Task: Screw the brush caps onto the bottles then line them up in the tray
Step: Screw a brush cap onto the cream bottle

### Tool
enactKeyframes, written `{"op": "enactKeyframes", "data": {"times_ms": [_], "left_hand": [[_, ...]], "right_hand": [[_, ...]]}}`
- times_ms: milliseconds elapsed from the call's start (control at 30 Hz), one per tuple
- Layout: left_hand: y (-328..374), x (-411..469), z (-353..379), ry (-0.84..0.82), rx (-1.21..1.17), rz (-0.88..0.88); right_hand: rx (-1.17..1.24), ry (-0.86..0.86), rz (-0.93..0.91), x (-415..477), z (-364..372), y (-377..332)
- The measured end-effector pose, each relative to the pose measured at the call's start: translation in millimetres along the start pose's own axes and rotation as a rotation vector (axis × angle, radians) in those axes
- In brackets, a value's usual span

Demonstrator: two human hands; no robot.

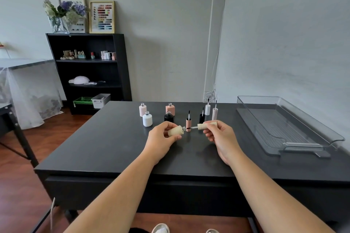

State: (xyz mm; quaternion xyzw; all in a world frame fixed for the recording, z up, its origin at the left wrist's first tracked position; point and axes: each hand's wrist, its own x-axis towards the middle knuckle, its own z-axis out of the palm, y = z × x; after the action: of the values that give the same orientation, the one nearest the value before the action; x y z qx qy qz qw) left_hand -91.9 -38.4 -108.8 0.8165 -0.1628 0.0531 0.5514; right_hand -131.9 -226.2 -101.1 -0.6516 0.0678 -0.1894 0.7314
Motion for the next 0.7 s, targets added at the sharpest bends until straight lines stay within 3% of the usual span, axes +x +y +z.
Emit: {"op": "enactKeyframes", "data": {"times_ms": [700], "left_hand": [[1.8,-0.7,0.6,-0.004,0.032,0.022]], "right_hand": [[-0.025,-0.019,-0.023,-0.5,0.4,-0.2]]}}
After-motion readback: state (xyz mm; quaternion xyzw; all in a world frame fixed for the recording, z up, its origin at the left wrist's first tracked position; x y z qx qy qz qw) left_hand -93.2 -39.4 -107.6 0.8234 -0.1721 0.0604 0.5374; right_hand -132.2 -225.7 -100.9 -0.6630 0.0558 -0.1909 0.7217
